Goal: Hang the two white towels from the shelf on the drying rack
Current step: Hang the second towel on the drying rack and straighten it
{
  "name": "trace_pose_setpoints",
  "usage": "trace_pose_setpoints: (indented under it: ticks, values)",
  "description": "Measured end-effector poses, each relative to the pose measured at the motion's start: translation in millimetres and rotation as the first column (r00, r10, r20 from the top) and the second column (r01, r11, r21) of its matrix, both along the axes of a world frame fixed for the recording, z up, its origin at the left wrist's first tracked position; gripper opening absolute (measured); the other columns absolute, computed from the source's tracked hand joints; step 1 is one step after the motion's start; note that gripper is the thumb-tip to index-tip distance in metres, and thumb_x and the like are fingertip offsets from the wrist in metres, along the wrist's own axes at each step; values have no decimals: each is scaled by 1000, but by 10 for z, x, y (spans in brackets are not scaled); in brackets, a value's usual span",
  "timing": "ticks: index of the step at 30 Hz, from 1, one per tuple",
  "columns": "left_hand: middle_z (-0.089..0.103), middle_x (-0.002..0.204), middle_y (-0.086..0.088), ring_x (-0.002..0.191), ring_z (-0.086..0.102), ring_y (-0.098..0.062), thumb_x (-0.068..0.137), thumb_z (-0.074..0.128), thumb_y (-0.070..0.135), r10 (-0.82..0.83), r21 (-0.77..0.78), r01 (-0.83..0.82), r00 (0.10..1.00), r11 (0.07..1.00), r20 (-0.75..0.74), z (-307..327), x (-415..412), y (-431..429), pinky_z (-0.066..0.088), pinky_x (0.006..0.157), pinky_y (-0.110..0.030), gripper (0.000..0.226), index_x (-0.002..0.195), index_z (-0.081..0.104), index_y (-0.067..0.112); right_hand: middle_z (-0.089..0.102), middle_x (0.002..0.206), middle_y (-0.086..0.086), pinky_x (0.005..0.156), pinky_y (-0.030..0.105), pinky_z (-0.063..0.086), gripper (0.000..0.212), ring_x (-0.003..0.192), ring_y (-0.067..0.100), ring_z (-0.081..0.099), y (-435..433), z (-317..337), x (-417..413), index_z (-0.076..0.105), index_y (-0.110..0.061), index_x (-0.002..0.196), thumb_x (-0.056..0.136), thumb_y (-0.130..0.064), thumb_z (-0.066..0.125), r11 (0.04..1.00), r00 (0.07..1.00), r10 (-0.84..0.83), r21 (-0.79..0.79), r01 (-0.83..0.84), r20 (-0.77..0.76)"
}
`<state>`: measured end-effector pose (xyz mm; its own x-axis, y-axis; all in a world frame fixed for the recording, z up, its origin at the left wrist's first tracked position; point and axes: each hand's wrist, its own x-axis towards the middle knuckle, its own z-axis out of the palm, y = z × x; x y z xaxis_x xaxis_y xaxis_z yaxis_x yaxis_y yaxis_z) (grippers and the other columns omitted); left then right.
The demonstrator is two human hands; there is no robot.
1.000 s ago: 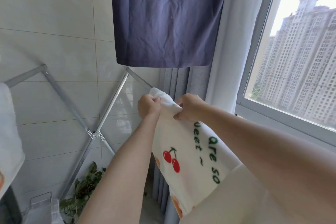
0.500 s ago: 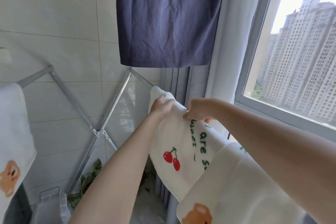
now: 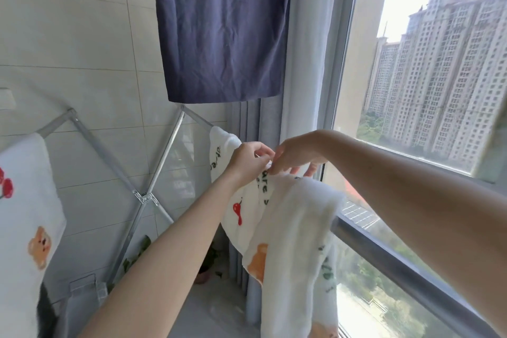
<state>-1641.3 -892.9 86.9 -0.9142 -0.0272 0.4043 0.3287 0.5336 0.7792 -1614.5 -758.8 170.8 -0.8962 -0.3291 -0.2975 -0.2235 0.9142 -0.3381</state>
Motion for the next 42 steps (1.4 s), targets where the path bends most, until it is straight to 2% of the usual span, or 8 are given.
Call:
trace_pose_setpoints:
  ticks: [4,8,12,23,31,35,38,42]
  values:
    - [70,85,3,86,64,-16,81,47,19,-85,-59,92,990,994,116,65,478,267,52,75,-28,21,79,66,29,46,125,-5,103,41,46,64,124,19,44,303,46,460,53,-25,133,76,-43,76,994,997,75,73,-76,12]
    - [63,121,-3,114,55,-20,93,37,12,-17,-163,58,971,985,240,181,706,368,44,96,-31,35,109,67,18,47,127,-5,91,30,54,55,115,19,50,630,52,765,53,-28,128,78,-26,76,966,991,131,227,-123,-20]
    - [58,130,-4,114,49,-18,95,34,14,38,-255,33,963,966,266,188,900,521,34,91,-28,40,122,63,17,65,104,3,76,26,55,17,93,18,63,1124,68,1011,60,-20,97,86,-7,61,983,998,48,176,-55,45]
    - [56,128,-2,108,52,-19,93,45,31,85,-181,-36,958,983,274,110,975,693,38,86,-29,35,119,62,15,71,105,6,90,36,52,31,99,24,65,2497,119,1590,67,-15,109,86,-1,51,938,922,-307,238,251,235]
    - [45,144,-5,131,44,-21,88,58,41,96,-151,-70,980,986,174,-81,1141,967,39,108,-36,53,134,53,15,69,104,2,80,23,54,26,92,11,66,2267,218,1843,65,-19,99,92,2,51,884,988,-101,-445,142,114]
    - [58,125,-2,117,54,-20,83,60,40,18,-162,-25,999,987,-41,-107,1394,1220,44,100,-38,24,99,69,25,71,107,7,90,33,57,17,96,19,69,2025,260,2028,66,-22,103,96,-15,52,867,1000,1,-498,-9,-15]
    - [65,82,9,83,60,-18,70,56,43,-98,-100,97,995,990,-8,-91,1586,1371,46,71,-30,11,68,65,37,73,104,9,86,36,57,22,85,19,69,1911,245,2155,71,-18,103,93,-32,56,908,982,44,-402,-116,-183]
    - [56,55,13,67,50,-20,77,60,24,-149,-67,153,987,986,59,-194,1684,1362,39,62,-30,22,55,57,29,73,101,8,89,36,54,49,93,23,69,1924,208,2282,72,-14,106,91,-55,49,949,987,9,-309,-59,-163]
